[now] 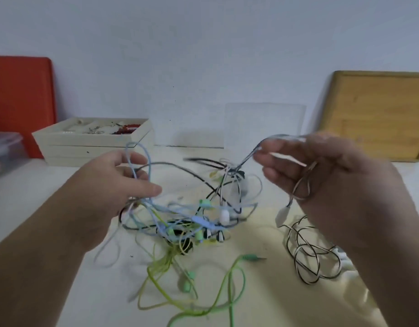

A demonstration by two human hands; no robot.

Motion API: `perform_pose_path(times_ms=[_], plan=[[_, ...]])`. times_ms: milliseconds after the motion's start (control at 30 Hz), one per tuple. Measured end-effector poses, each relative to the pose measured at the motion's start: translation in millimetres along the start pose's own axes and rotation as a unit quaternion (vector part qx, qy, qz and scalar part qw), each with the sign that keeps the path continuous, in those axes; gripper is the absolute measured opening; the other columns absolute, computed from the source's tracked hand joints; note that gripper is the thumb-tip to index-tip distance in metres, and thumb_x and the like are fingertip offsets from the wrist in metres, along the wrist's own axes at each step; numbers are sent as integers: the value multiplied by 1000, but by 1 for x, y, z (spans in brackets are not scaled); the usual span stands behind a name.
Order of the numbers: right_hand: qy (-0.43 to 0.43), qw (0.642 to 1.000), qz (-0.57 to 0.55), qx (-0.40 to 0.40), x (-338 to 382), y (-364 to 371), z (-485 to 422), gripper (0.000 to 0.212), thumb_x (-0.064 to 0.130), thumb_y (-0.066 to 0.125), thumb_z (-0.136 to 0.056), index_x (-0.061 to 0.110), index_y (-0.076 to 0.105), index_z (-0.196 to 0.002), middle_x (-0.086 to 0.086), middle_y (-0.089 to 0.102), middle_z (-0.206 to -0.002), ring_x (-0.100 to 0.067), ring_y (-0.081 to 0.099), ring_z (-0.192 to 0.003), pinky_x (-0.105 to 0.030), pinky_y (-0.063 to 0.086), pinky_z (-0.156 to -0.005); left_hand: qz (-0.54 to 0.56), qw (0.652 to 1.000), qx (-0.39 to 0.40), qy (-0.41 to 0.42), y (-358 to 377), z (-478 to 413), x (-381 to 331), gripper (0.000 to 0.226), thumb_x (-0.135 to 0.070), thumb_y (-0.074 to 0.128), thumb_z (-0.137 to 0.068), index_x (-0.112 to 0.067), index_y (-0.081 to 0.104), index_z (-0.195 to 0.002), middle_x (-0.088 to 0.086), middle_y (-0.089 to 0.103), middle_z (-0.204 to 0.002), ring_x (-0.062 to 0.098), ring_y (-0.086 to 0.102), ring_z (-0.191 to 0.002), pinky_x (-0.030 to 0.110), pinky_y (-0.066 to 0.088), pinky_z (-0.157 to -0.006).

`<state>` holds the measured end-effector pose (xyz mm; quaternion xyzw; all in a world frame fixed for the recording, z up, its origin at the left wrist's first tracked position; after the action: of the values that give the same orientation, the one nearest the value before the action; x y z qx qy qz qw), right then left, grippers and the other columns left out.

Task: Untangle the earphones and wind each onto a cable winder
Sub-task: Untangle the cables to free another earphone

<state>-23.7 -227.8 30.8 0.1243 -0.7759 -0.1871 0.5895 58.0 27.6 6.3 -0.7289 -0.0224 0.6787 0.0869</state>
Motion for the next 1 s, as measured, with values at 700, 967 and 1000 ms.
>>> perform_pose_path(times_ms=[700,967,1000], plan=[[34,996,-42,-69,-8,0,-4,14,15,52,-61,17,53,-47,-19,72,-72,-39,73,-81,-43,61,-79,-155,963,7,220,32,22,-12,9,-24,78,-80,-33,76,-80,-2,64,-64,7,55,-57,10,40,-57],[22,986,-119,-115,-4,3,-2,2,11,47,-64,11,48,-63,-12,64,-60,-33,74,-72,-40,62,-68,-141,980,-74,123,33,24,-17,45,-45,68,-84,-10,56,-57,-4,31,-40,13,26,-36,14,28,-38],[23,986,-122,-115,-4,2,-3,4,11,48,-64,11,50,-61,-12,64,-61,-34,74,-72,-40,62,-68,-130,982,-83,107,32,23,-16,47,-45,67,-85,-12,54,-56,-1,32,-44,9,24,-36,15,25,-39]])
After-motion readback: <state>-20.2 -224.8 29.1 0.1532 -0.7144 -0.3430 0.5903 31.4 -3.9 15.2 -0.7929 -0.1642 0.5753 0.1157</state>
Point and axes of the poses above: each hand's wrist, its own z-axis away from the middle knuckle, its own y-axis out of the palm, x = y × z, the point moved 1 cm from there along -z, towards the middle knuckle
